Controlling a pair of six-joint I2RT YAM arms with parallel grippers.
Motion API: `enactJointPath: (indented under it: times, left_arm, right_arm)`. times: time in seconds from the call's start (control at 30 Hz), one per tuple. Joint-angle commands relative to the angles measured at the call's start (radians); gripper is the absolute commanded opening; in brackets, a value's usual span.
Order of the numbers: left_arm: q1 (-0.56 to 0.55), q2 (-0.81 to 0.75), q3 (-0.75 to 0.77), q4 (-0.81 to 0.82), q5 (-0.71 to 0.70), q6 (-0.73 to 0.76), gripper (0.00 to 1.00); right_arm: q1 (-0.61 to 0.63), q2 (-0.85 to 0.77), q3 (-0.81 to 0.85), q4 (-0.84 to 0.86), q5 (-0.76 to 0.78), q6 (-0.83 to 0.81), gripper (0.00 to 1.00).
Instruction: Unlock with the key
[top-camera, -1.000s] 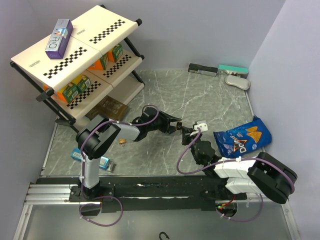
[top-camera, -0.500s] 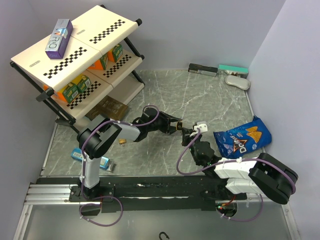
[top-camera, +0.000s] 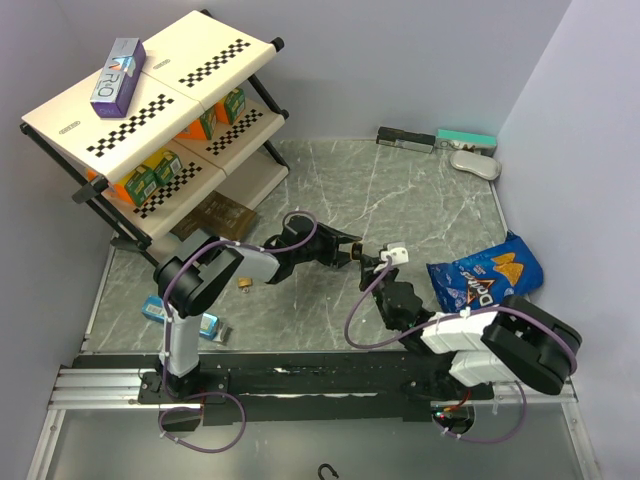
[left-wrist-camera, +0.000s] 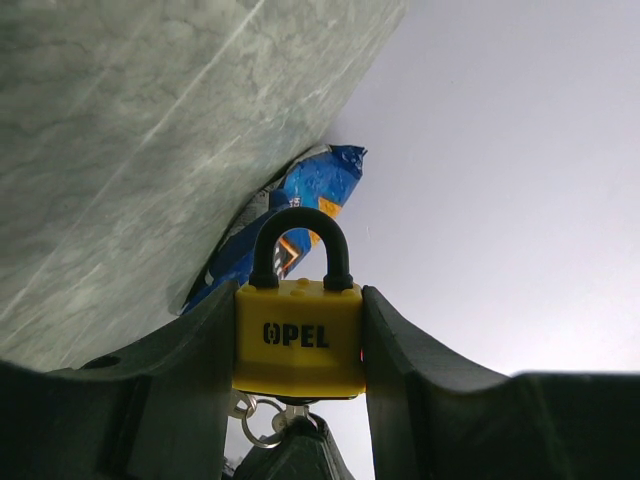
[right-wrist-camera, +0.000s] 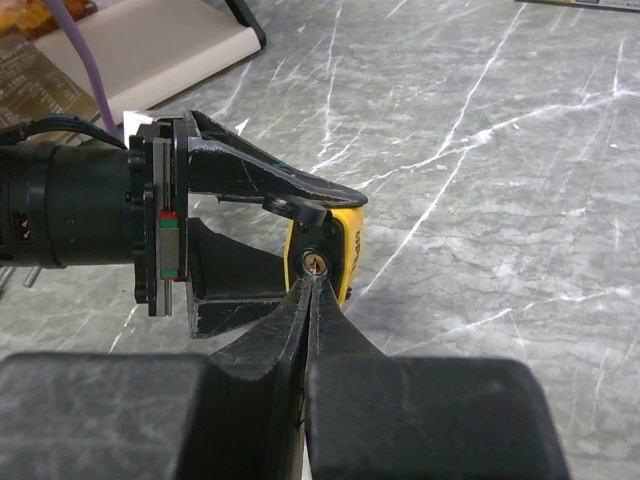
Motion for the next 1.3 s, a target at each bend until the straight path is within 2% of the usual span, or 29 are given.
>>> enactJointPath:
  times: [0.0, 0.4, 1.0, 1.27]
  left_arm:
    - [-0.019, -0.023, 0.005, 0.111, 0.045, -0.068, 0.01]
    - [-0.024, -0.019, -0.009, 0.153, 0.051, -0.105, 0.01]
    - [-0.026, -0.027, -0.025, 0.194, 0.045, -0.133, 0.01]
    - [-0.038, -0.016, -0.041, 0.231, 0.047, -0.172, 0.01]
  right_arm:
    - [0.014, 0.047, 0.046, 0.046, 0.01, -0.012, 0.0]
    - [0.054, 0.105, 0.072, 0.016, 0.045, 0.04, 0.0]
    - [0.077, 0.125, 0.08, -0.132, 0.158, 0.31, 0.0]
    - [0.086, 0.159, 0.092, -0.123, 0.17, 0.349, 0.0]
